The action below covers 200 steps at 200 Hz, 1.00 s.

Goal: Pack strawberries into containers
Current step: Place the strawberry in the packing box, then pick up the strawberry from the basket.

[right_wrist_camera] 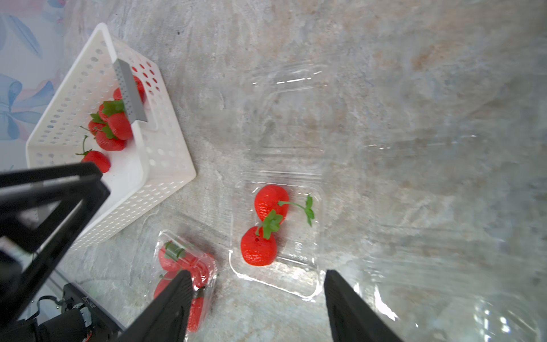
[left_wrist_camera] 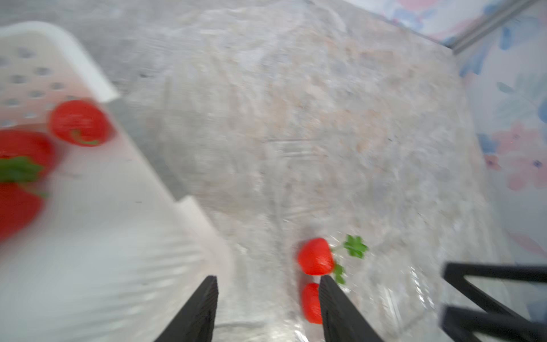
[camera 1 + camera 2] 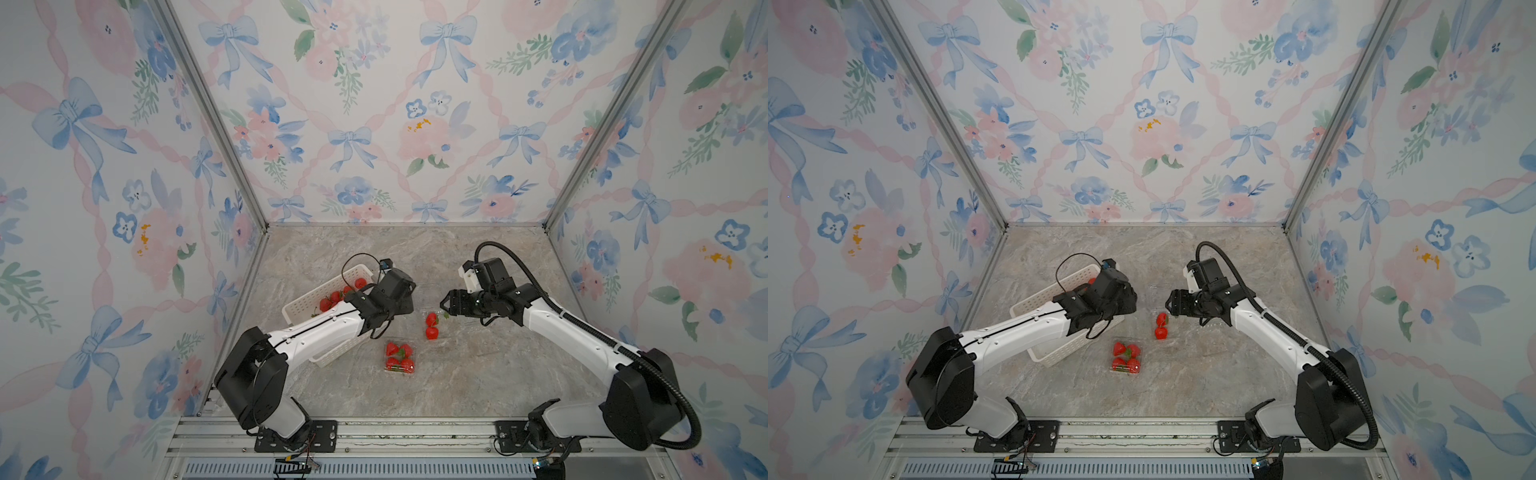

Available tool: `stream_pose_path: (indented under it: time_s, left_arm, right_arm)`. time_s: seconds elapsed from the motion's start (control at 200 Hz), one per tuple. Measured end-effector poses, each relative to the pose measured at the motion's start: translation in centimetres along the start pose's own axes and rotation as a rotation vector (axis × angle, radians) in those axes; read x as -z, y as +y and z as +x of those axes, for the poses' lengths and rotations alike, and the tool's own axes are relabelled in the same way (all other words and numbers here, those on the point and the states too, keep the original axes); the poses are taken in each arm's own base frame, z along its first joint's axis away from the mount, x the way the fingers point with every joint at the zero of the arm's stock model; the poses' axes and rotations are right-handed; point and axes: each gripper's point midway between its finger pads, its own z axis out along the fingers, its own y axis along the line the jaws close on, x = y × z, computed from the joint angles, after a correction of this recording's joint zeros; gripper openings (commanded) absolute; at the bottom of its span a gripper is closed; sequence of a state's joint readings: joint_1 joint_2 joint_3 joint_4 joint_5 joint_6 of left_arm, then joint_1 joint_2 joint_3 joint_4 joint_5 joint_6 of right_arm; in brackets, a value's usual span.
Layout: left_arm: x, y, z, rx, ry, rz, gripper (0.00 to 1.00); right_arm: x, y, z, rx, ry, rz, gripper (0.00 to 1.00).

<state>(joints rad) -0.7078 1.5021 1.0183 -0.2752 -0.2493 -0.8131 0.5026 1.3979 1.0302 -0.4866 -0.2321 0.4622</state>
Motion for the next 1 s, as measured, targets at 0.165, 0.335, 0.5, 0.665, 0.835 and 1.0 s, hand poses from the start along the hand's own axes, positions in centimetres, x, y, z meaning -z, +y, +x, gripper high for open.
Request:
stream_pose_path:
  time_s: [0.165,0.335,0.5,0.665,0.835,1.0]
  left_arm:
    - [-1.7,9.2,0.0,0.104,0.025,-0.199,0.57]
    - [-2.0,13.2,-1.1,0.174,0.017,-0.274,0.56]
    - [-2.1,16.3,-0.7,0.223,0.029,-0.326,0.55]
    - [-2.1,19.2,0.1,0.264,0.05,-0.38,0.54]
    - [-2.3,19.5,0.3,0.274,0.055,-0.379,0.54]
    - [-3.4,19.8,1.1,0.277,0.086,-0.382,0.53]
  right_arm:
    - [-0.8,2.8,-0.7,0.051,0.009,-0.036,0.72]
    - [-2.6,4.5,-0.7,0.078,0.042,-0.059,0.72]
    - [-4.5,5.2,0.2,0.088,0.091,-0.066,0.72]
    - [-5.3,5.2,0.4,0.085,0.109,-0.065,0.72]
    - [-5.4,5.5,0.3,0.087,0.11,-0.069,0.72]
    - [-5.6,5.6,0.0,0.088,0.111,-0.073,0.72]
